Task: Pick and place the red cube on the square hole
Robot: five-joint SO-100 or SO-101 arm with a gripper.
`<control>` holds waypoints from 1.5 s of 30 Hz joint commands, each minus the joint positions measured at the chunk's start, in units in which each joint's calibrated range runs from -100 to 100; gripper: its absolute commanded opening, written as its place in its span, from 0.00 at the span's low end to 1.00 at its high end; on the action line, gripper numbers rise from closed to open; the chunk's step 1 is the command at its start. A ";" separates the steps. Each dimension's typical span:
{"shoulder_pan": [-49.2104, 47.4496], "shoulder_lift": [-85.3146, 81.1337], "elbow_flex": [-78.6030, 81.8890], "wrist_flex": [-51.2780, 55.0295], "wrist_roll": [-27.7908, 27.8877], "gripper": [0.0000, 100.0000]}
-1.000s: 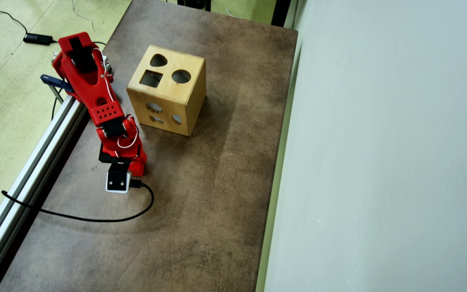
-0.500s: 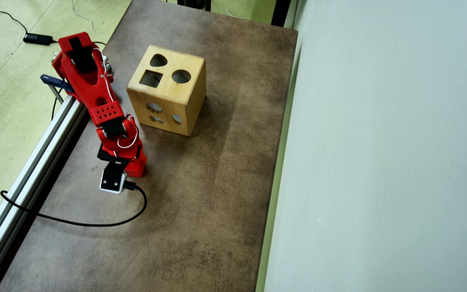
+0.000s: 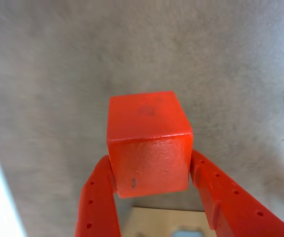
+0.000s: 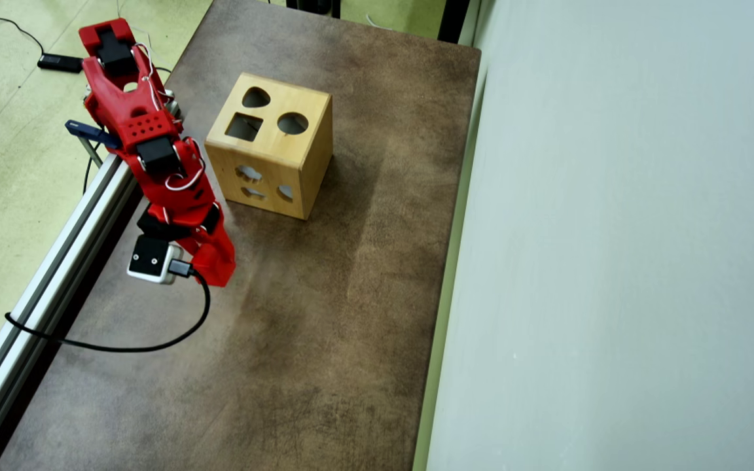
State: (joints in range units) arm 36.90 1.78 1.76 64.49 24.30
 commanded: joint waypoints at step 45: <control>-24.42 -35.71 -26.45 32.30 -12.94 0.02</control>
State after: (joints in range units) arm 16.56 -31.44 -21.81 91.20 11.60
